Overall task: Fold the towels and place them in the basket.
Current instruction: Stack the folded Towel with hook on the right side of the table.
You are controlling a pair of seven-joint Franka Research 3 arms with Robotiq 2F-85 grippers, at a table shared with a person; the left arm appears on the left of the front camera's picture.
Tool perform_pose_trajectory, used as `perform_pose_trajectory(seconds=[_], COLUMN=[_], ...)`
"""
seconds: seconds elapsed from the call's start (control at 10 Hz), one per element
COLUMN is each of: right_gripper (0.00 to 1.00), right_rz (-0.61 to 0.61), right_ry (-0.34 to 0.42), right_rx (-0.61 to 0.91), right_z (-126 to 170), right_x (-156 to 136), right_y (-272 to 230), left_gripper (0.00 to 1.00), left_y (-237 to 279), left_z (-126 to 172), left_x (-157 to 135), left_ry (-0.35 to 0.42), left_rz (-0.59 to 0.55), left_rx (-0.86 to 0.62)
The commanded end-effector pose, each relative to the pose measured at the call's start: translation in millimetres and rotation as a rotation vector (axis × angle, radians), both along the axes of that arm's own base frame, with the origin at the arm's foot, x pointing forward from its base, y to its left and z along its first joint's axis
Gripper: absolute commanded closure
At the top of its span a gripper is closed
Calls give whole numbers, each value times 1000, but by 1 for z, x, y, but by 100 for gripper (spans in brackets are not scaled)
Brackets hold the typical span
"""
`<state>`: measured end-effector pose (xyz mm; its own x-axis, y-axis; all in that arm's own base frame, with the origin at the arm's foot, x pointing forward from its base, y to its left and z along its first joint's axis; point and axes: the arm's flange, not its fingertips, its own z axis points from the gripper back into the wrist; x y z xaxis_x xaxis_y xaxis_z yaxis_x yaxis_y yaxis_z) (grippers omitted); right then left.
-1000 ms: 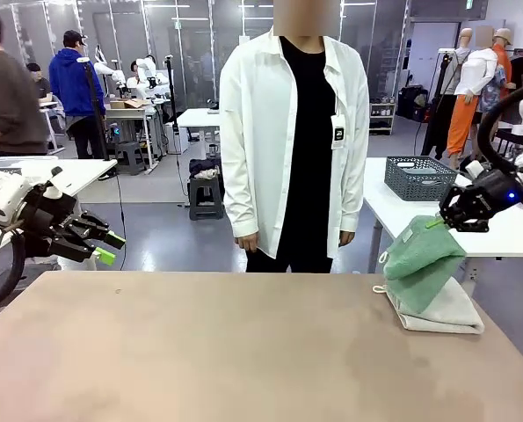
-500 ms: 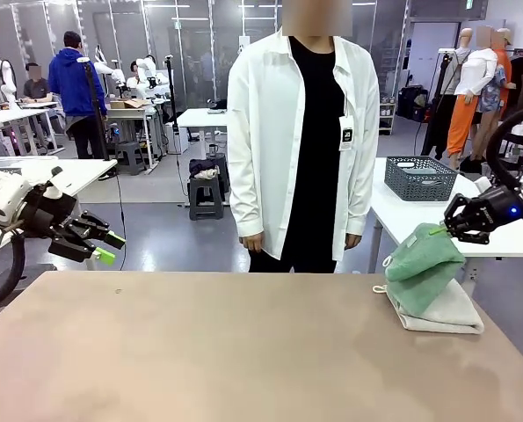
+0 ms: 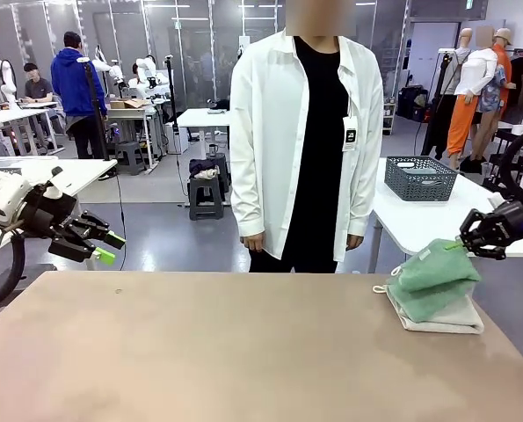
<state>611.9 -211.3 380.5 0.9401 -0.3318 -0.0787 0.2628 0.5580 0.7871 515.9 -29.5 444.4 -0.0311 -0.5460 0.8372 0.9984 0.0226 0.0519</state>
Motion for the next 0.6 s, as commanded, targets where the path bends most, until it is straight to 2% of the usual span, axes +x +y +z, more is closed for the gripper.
perform_pose_trajectory(seconds=[0.0, 0.1, 0.2, 0.3, 0.4, 0.5], right_gripper=[74, 74, 54, 70, 34, 50], right_rz=[50, 59, 56, 62, 61, 65], right_ry=[7, 3, -7, -15, -22, -21], right_rx=[-30, -38, -45, -60, -88, -133], right_z=[-3, -4, -4, -4, -5, -4], right_x=[0, -1, -1, -1, 1, 2], right_y=[-11, -12, -13, -13, -13, -12], left_gripper=[37, 37, 37, 37, 37, 37], left_y=[0, 0, 0, 0, 0, 0], left_z=[3, 3, 3, 3, 3, 3], left_x=[-1, -1, -1, -1, -1, -1], left_ry=[-4, -4, -4, -4, -4, -4], left_rz=[5, 5, 5, 5, 5, 5], left_rx=[1, 1, 1, 1, 1, 1])
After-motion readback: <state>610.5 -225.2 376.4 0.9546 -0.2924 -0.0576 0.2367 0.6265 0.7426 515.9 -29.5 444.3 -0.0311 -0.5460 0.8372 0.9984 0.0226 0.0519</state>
